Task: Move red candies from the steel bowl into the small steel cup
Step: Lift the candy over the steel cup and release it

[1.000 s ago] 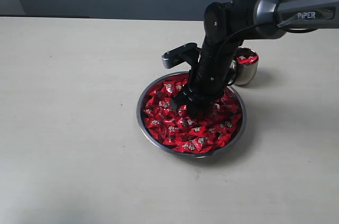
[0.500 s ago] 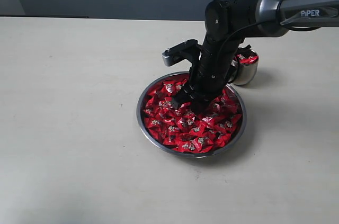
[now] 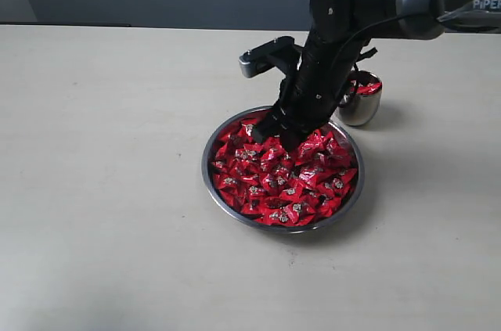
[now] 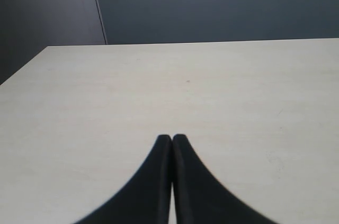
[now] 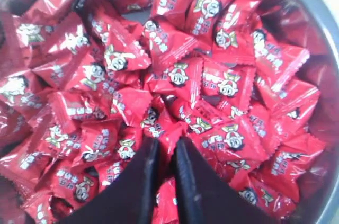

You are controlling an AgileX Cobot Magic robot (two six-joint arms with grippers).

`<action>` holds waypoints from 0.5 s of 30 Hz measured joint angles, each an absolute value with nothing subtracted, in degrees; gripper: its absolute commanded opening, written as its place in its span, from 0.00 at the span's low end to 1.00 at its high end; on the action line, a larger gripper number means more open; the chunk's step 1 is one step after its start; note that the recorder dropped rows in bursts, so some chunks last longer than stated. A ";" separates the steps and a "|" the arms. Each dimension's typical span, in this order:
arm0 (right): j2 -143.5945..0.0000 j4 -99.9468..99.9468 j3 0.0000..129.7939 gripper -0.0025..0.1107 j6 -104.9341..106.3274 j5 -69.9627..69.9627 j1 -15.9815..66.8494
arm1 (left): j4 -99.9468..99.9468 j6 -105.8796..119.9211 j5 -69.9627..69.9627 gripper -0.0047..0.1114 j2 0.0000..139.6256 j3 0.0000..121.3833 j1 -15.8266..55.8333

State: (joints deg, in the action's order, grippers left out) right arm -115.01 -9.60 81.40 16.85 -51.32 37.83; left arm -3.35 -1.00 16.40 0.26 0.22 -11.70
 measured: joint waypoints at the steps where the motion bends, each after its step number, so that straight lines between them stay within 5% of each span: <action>1: -114.44 -9.60 81.40 0.13 16.85 -51.08 37.83 | -3.35 -1.00 16.40 0.04 0.26 0.22 -11.70; 15: -108.23 1.40 81.40 0.10 8.30 -46.86 35.57 | -3.35 -1.00 16.40 0.04 0.26 0.22 -11.70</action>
